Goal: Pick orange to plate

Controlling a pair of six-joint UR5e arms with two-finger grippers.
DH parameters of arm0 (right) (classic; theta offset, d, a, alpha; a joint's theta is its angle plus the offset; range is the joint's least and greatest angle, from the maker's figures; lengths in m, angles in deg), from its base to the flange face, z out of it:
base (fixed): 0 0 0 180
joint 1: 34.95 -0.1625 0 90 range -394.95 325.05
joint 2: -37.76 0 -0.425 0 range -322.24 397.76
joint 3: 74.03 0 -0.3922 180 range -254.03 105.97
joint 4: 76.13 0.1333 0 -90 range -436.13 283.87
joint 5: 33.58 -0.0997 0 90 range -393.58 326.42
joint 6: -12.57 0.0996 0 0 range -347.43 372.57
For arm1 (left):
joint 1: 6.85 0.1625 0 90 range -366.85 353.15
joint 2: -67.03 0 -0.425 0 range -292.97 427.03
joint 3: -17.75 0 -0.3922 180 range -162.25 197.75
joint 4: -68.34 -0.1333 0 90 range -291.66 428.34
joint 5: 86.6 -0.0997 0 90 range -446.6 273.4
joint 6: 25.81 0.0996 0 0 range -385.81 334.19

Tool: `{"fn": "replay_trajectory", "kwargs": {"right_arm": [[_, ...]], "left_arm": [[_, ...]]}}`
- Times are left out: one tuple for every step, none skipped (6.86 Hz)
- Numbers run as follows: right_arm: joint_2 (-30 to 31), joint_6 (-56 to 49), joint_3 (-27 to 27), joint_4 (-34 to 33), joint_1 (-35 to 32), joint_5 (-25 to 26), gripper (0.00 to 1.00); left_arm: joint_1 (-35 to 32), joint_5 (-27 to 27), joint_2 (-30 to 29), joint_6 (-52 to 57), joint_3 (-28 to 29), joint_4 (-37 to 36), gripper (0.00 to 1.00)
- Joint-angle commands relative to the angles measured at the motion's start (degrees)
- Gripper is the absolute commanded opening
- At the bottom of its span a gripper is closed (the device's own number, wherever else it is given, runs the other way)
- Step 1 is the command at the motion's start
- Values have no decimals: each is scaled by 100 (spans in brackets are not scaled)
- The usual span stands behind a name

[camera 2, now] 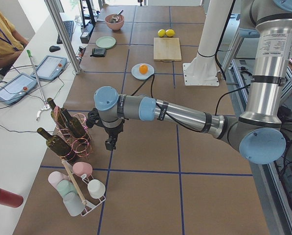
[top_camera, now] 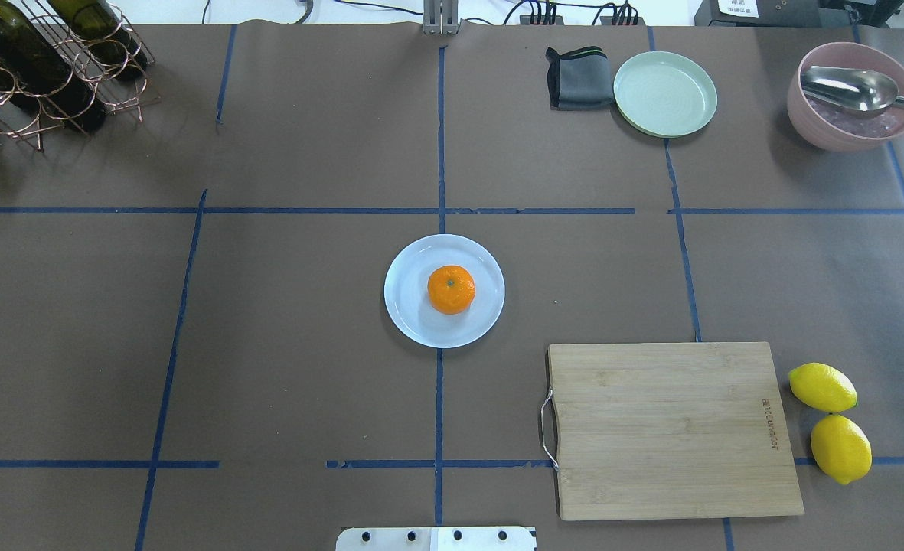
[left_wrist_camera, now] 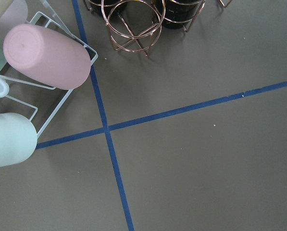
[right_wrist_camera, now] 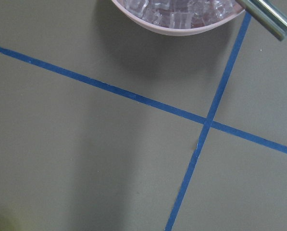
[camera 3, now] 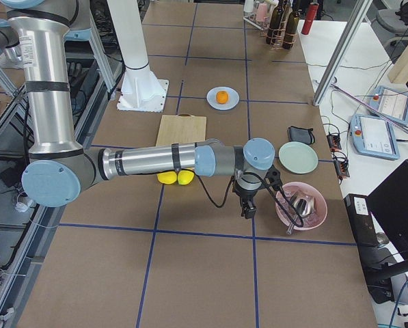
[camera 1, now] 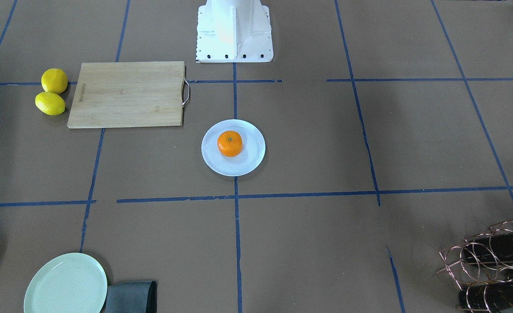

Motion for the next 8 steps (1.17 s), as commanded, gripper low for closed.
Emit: {"fn": "replay_trajectory", "kwargs": {"right_arm": [[2,-43,280,13,21,-26,100],[2,-43,395,22,12,-17,100],[2,-52,509,22,21,26,100],[-42,0,606,30,21,-8,100],[-77,-43,633,31,21,9,100],[-86,-17,633,31,21,-8,100],[-95,-26,625,31,21,-9,100],[-86,-8,633,31,21,-9,100]], "left_arm": [[9,22,14,-6,123,28,100],[26,14,14,46,298,80,100],[35,14,6,46,430,394,100],[61,5,6,46,762,954,100],[140,5,-12,-6,1000,1403,100],[201,31,-55,-24,985,1408,100],[237,48,-21,-24,1003,1425,100],[255,66,-3,-24,985,1443,100]]}}
